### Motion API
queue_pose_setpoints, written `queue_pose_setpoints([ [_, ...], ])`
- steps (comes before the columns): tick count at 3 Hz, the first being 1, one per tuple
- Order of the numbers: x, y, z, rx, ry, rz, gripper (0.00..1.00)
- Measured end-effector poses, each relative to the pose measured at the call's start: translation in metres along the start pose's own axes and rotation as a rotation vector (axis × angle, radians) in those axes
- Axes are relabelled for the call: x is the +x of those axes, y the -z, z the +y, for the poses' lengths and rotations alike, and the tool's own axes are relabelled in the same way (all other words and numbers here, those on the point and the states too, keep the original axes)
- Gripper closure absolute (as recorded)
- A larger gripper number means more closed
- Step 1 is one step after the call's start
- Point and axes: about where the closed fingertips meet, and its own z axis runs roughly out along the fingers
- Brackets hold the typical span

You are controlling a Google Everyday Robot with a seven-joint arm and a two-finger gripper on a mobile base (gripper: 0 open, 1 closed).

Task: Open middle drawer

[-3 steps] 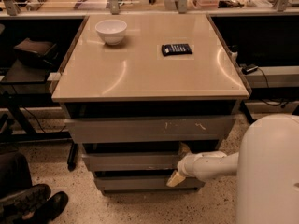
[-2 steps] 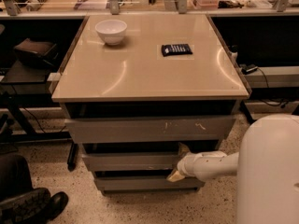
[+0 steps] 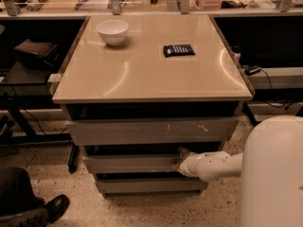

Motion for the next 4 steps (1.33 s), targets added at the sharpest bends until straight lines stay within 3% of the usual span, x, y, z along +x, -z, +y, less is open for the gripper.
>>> queue_pose_setpoints([
  [1,0.000,0.000,0.000,0.000,0.000,0.000,0.89],
  [2,-0.002,0.005,-0.004,0.000,0.000,0.000,1.00],
  [4,-0.003,0.011,-0.007,0.000,-0.001,0.000,1.00],
])
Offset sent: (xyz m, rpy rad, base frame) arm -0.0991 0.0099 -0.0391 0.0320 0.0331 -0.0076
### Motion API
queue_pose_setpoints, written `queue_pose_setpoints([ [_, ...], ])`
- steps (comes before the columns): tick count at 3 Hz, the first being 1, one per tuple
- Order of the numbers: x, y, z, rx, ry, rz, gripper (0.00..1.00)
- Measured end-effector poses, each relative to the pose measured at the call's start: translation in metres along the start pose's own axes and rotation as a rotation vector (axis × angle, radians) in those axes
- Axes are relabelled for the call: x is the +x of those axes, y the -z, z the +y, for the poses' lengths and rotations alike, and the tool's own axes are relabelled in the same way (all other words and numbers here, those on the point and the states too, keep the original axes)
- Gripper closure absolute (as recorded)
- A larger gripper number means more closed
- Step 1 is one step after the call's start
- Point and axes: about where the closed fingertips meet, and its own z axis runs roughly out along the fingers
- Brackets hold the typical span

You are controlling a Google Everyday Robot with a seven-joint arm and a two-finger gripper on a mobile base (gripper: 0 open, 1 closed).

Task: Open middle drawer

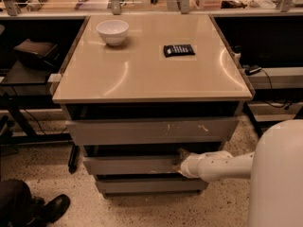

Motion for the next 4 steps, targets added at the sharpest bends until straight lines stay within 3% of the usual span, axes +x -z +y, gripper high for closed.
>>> queue_pose_setpoints([
  [1,-0.014,0.021,0.024,0.015,-0.094,-0.057,1.00],
  [3,-0.015,0.022,0.023,0.015,-0.094,-0.057,1.00],
  [4,-0.007,0.026,0.043,0.026,-0.077,-0.066,1.00],
])
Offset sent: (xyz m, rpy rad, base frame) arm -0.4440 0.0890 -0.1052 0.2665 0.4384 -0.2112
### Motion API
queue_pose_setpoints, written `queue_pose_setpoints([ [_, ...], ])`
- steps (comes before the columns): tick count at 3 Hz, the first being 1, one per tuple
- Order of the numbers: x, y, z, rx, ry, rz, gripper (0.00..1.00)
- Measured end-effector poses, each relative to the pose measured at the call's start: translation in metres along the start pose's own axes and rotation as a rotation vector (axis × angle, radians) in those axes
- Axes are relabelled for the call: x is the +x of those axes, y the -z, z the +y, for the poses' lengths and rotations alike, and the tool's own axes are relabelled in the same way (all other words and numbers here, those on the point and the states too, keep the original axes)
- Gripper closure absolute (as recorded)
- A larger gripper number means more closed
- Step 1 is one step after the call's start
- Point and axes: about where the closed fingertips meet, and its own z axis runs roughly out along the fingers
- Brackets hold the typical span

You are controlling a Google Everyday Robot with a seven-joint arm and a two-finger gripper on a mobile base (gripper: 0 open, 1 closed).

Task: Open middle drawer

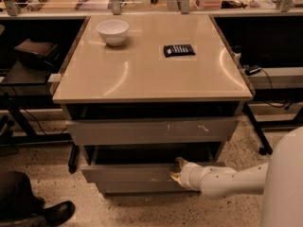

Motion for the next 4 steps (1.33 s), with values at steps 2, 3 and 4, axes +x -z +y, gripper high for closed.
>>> queue_pose_setpoints([
  [2,-0.003,0.005,0.007,-0.014,-0.004,0.002,1.00],
  [3,-0.002,0.006,0.010,-0.021,-0.005,0.007,1.00],
  [4,-0.003,0.010,0.013,-0.030,-0.005,0.014,1.00],
])
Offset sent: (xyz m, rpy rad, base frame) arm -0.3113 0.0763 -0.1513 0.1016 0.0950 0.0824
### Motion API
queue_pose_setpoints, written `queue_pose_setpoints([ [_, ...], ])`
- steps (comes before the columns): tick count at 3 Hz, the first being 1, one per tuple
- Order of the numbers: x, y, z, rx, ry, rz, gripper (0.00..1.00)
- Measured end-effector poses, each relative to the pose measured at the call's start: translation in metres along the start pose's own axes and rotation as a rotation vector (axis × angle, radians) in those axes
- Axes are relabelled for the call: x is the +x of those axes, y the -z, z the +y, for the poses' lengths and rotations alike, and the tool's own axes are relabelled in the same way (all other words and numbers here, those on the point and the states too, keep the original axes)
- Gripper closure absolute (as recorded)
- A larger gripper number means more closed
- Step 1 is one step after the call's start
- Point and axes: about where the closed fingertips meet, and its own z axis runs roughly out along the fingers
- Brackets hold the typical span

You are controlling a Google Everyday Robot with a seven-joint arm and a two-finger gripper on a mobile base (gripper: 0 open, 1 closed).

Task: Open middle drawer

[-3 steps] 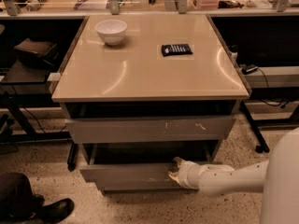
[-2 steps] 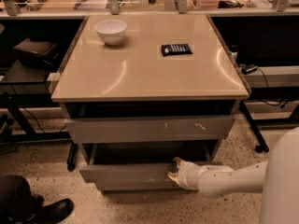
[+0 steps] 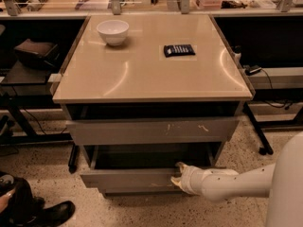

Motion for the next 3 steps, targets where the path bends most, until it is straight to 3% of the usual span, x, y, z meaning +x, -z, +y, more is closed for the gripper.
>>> queue_pose_setpoints([
  [2,-0.002,0.002,-0.001,0.000,0.000,0.000,1.00],
  [3,0.008,0.010,0.015,-0.007,0.034,-0.007,1.00],
])
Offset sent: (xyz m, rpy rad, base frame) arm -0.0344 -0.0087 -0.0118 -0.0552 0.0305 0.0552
